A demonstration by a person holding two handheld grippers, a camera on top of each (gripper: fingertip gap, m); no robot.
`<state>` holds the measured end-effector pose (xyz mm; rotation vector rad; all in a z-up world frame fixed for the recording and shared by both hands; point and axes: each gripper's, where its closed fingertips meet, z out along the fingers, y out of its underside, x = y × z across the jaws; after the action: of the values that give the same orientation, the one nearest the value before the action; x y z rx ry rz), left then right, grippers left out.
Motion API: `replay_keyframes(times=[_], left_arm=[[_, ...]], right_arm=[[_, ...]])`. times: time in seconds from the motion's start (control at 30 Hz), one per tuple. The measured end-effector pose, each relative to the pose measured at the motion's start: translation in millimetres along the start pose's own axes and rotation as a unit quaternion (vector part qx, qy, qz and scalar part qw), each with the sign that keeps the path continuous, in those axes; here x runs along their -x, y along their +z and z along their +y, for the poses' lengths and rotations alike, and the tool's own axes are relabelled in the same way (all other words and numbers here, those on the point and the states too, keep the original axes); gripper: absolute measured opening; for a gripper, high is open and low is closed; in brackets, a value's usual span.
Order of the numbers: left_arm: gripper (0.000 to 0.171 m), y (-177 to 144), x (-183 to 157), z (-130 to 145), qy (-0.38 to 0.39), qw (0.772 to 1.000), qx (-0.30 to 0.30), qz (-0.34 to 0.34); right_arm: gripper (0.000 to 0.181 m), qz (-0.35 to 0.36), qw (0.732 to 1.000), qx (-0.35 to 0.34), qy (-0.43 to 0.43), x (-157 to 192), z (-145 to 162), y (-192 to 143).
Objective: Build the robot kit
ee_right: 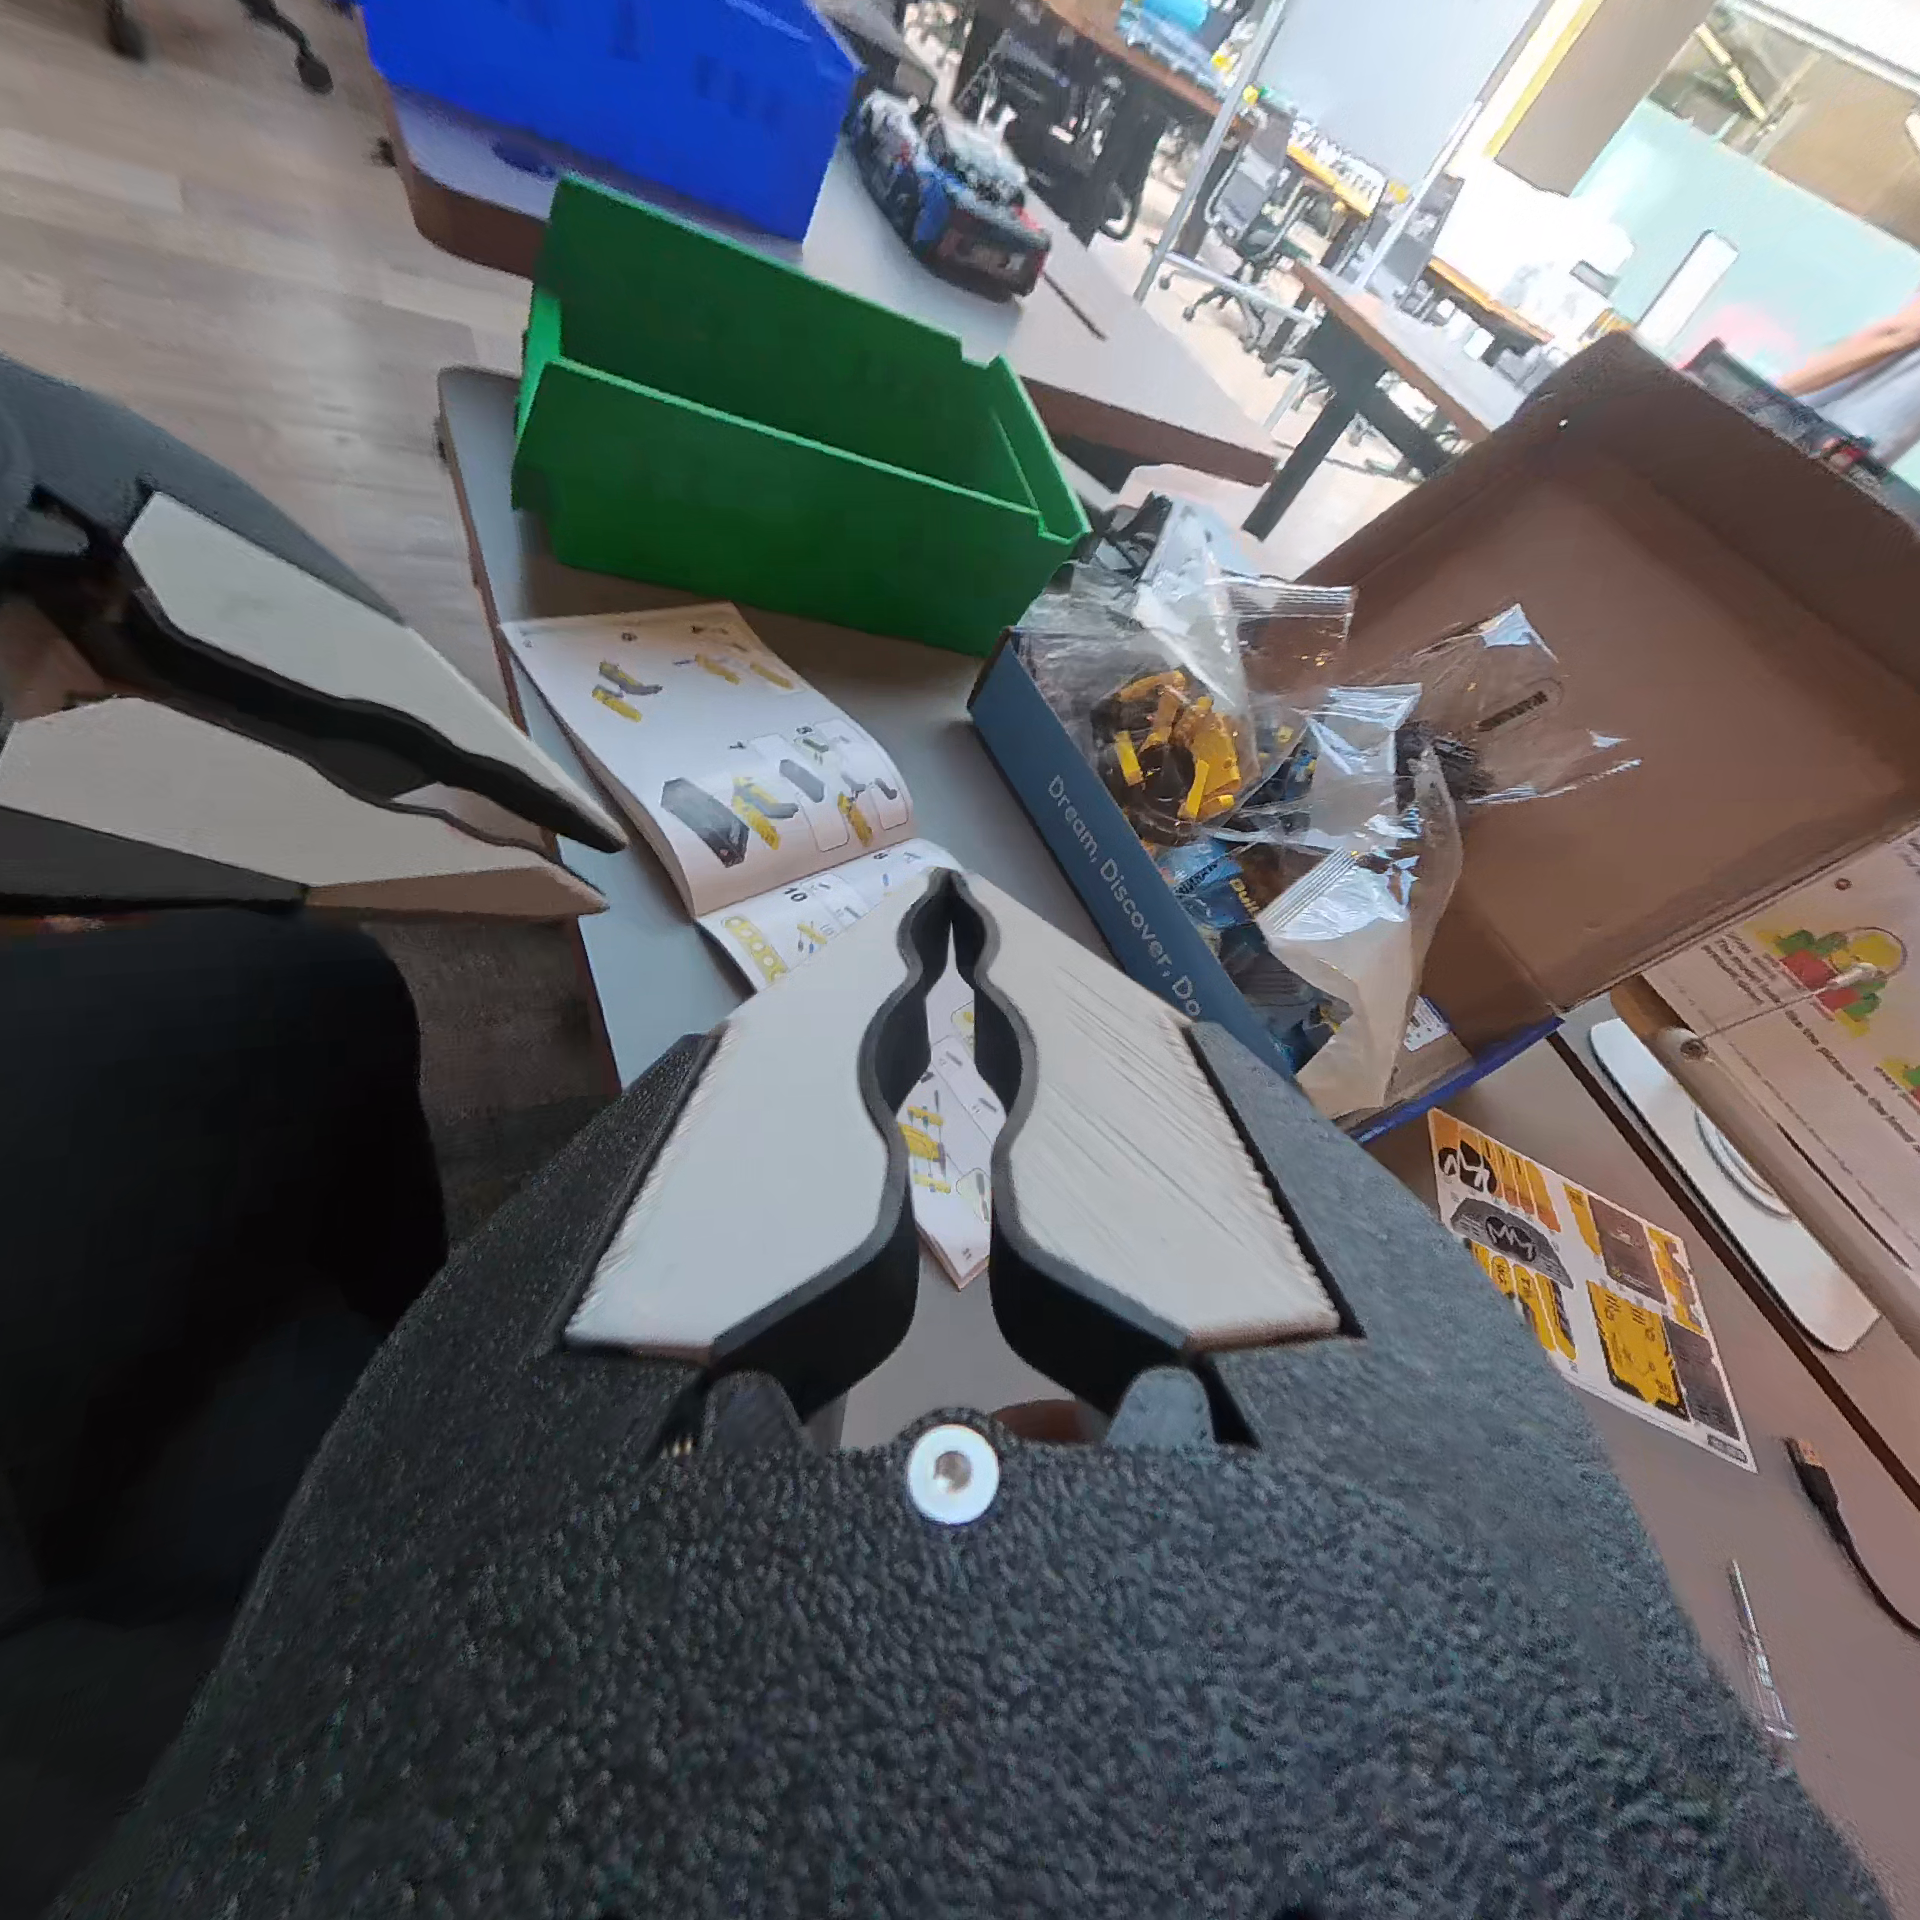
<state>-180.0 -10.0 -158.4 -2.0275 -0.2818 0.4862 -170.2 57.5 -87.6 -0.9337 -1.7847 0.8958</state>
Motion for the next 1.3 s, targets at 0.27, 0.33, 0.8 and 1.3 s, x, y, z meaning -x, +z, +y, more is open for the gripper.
replay_keyframes(times=[0.27,0.33,0.8,1.3], left_arm=[[0.010,3,-4,3,0.006,1.000,0.006,0.004],[0.009,3,-6,3,0.007,1.000,0.006,0.006],[0.008,4,-6,4,0.005,1.000,0.008,0.006],[0.008,6,-5,6,0.000,1.000,0.013,0.007]], right_arm=[[0.000,0.051,0.997,-0.049,0.025,-27,-12,-14],[0.000,0.045,0.997,-0.054,0.013,-26,-14,-17],[0.000,0.006,0.999,-0.035,0.016,-19,-11,-22],[0.000,0.036,0.999,-0.028,0.015,-34,-1,-21]])
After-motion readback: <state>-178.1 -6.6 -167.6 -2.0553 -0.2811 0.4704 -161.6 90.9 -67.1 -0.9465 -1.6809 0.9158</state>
